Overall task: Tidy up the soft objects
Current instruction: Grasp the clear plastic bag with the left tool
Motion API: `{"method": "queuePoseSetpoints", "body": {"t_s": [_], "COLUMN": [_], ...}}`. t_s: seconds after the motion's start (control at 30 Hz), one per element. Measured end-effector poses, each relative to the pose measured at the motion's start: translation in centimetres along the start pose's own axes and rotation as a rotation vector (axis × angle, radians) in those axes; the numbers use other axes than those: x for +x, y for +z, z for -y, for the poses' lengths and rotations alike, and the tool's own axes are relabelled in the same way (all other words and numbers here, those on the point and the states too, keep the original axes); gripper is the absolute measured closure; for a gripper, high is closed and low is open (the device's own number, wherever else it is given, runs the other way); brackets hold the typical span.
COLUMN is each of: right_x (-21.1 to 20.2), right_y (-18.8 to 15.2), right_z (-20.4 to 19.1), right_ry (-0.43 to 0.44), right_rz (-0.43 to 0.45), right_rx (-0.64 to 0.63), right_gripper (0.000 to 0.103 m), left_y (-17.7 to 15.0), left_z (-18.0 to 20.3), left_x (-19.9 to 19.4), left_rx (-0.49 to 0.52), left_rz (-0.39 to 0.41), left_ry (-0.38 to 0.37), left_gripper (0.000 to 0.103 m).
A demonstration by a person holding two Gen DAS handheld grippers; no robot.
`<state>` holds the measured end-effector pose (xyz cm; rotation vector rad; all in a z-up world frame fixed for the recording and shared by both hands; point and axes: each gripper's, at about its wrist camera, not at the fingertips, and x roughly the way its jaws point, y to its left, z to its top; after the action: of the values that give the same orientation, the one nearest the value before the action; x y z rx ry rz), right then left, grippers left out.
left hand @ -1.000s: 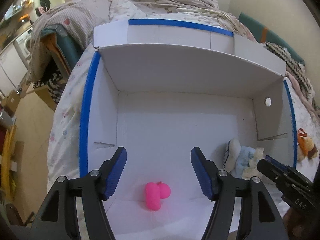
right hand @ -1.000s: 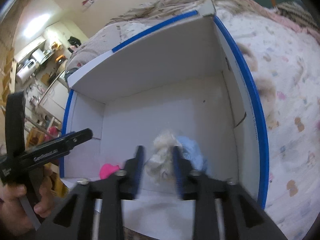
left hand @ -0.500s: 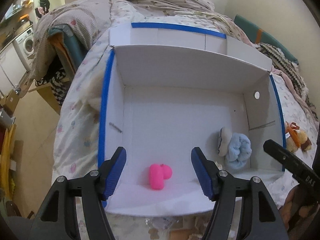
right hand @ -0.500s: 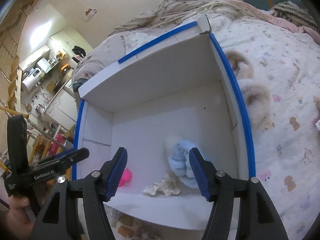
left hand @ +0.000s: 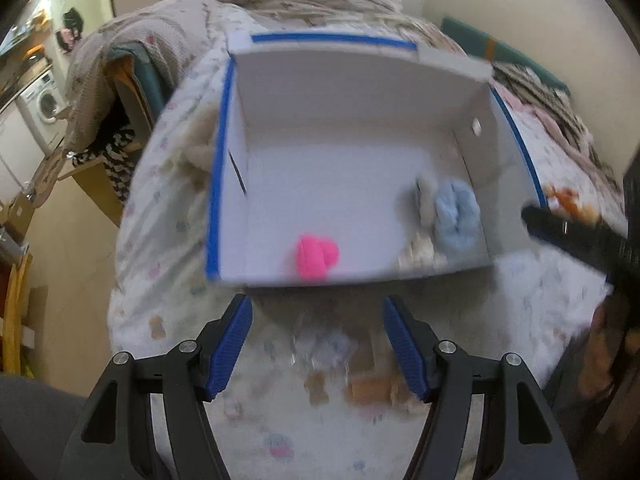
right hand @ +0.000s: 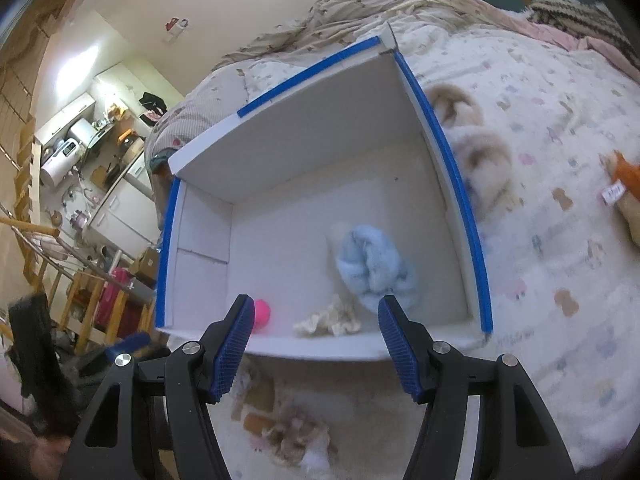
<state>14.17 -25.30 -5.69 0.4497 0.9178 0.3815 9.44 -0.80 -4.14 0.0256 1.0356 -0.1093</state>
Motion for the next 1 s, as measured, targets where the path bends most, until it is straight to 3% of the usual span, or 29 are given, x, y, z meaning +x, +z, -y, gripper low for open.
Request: {"method": "queuePoseSetpoints", "body": {"t_s": [0.17,0.3,0.4,0.5,0.57,0.6,0.63,0.7,0.77,1.0], "right_x": [-0.8,-0.9,-1.0,-1.1,-1.1,-1.1,-1.1,-1.1,-1.0,-0.9], "right_y": [-1.1,-1.3,-1.5,-1.5,-1.5,-1.5,-1.5,-1.5,-1.5,-1.5], "right_z": [0.4,0.2,0.1,0.4,0.5,0.5,0.5,0.5,0.5,0.3], "right_ry": [-0.006,-0.014,-0.011,-0.001,0.004,0.005,0.005,0.006,0.009,0.008], "right_rz": [0.000,0.002,0.004,0.006,0.007,0.007,0.007,0.008,0.007,0.007], "right_rx": [0.026,0.016,0.019,0.033,0.036,0.036,0.035,0.036,0.037,0.032], "right_gripper": [0.036,0.036,0.036,0.036,0.036,0.036,0.036,0.036,0.036,0.036], "left_y": [-2.6,-2.6,-2.6,-3.1,-3.0,-3.0,-3.0,-3.0,-2.9,-2.5], "left_z": [0.6,0.0,0.6,1.3,1.4,1.4,1.2,1.0,0.9,0.3], "left_x": [4.3,6.6,7.3,7.9,8.2,8.4,8.7,9.1,8.7,5.4], "left_rx": [0.006,-0.046,-0.021,0.023,0.033,0.033,0.027,0.018,0.017,-0.012], "left_rz": [-0.163,-0.194,-0.222,-0.226,-0.219,-0.223,-0.235,-0.243,-0.216,-0.126], "left_ry": [-0.044,-0.094,-0.100,-0.061,-0.032,-0.028,-0.032,-0.030,-0.030,-0.036], "left_gripper": [0.038,0.039,0.039,0.041,0.048,0.058,0.074,0.081,0.096,0.098]}}
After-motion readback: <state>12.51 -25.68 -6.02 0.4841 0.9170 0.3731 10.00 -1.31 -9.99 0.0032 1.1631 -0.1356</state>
